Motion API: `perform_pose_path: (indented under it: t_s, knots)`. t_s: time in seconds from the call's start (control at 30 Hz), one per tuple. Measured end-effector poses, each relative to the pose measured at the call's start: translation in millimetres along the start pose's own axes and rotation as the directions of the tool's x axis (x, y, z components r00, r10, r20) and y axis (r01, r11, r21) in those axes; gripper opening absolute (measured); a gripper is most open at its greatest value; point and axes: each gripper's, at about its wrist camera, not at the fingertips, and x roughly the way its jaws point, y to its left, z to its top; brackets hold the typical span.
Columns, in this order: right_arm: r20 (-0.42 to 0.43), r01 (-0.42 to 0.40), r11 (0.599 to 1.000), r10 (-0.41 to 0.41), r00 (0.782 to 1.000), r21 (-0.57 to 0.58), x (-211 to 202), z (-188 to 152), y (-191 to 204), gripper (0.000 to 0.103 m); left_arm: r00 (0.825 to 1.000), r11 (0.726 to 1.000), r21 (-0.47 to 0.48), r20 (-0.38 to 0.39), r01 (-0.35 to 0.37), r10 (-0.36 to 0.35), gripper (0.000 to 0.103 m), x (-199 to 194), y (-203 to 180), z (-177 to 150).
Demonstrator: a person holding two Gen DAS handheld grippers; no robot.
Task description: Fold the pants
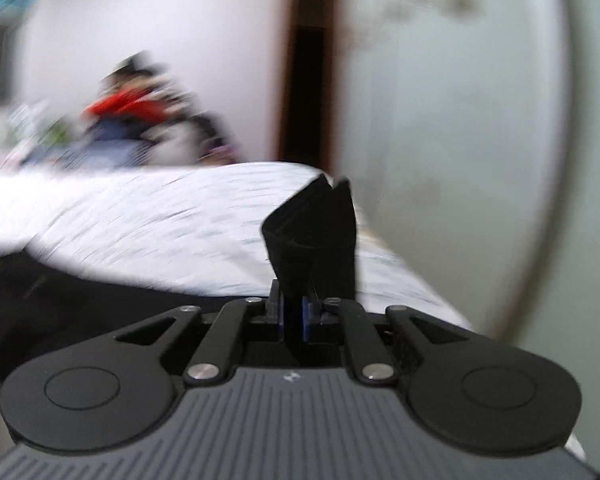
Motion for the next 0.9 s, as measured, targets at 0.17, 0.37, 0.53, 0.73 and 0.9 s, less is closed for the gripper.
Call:
perform_pose_path:
  t_s: [0.17, 0.37, 0.53, 0.73, 0.9]
  knots:
    - [-0.177, -0.123, 0.962, 0.081, 0.981, -0.244, 30.3, -28.5, 71.9, 0.024, 0.999, 0.996, -0.087, -0.051, -0.023, 0.019, 0.092, 6.7, 18.5, -2.3]
    - [-0.126, -0.025, 0.913, -0.029, 0.992, -0.408, 15.4, -39.6, 95.2, 0.042, 0.99, 0.966, -0.236, -0.074, 0.103, -0.124, 0.092, 15.1, 27.0, 0.1]
    - [-0.098, -0.015, 0.854, -0.042, 0.994, -0.521, 17.1, -41.3, 114.9, 0.017, 0.962, 0.952, -0.25, -0.16, 0.178, -0.222, 0.092, 35.5, 8.2, 4.0]
    - [-0.056, -0.018, 0.837, -0.015, 0.998, -0.547, 1.6, -49.8, 124.7, 0.01, 0.981, 0.978, -0.193, -0.157, 0.086, -0.117, 0.092, 49.5, -12.2, 10.6]
    - [-0.022, -0.039, 0.873, 0.032, 0.999, -0.486, -11.5, -46.4, 117.2, 0.01, 0.993, 0.995, -0.097, -0.114, -0.001, -0.01, 0.092, 58.4, -36.2, 16.3]
